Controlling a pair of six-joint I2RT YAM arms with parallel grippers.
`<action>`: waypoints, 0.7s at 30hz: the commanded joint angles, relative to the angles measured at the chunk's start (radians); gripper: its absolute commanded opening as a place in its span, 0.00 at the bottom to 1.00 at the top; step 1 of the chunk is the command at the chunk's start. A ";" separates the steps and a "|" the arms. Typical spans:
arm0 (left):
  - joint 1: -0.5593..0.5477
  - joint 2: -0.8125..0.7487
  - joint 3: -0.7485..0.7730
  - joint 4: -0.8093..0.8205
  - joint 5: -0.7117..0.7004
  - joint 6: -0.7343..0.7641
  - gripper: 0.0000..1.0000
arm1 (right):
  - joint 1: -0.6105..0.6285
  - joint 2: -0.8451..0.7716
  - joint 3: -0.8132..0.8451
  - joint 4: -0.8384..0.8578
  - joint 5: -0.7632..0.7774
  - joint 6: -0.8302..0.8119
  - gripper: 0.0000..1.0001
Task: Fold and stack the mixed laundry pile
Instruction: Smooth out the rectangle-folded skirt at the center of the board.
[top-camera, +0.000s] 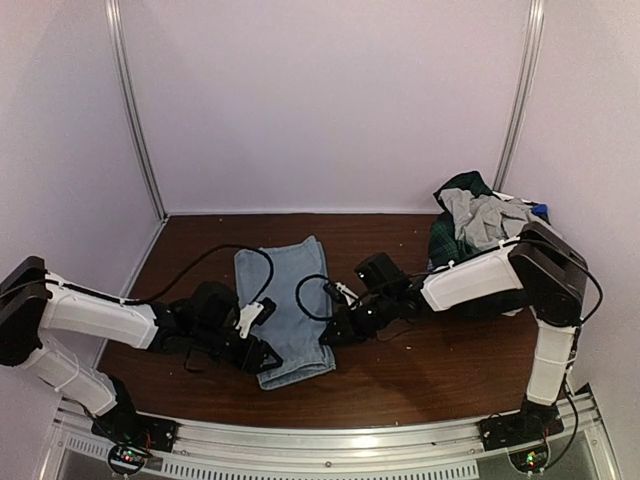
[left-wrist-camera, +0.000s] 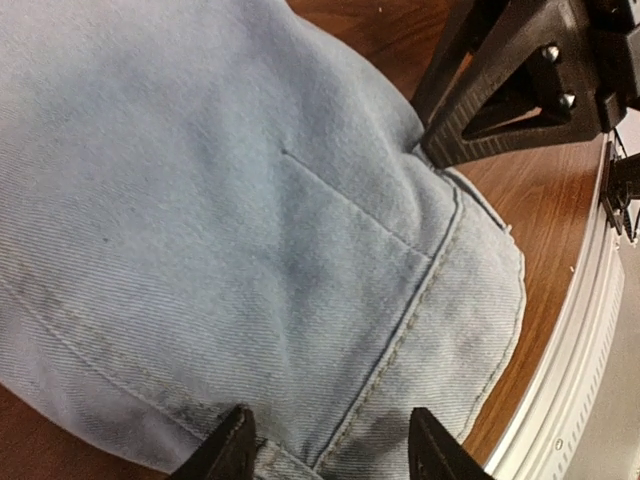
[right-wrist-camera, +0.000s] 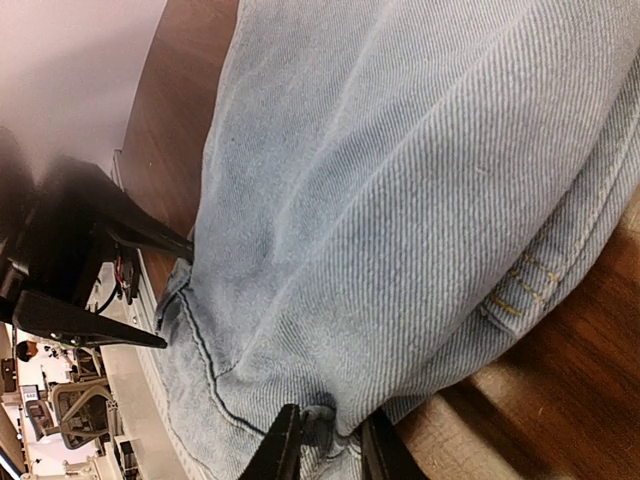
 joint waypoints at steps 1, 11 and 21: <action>-0.035 0.104 0.015 0.086 0.010 -0.006 0.48 | -0.009 -0.007 -0.014 -0.007 -0.002 -0.019 0.23; -0.050 0.222 0.018 0.103 -0.055 -0.037 0.42 | 0.008 -0.095 0.007 -0.001 0.008 -0.073 0.31; -0.050 0.209 0.025 0.051 -0.073 -0.028 0.45 | -0.005 -0.066 0.092 -0.035 0.062 -0.095 0.49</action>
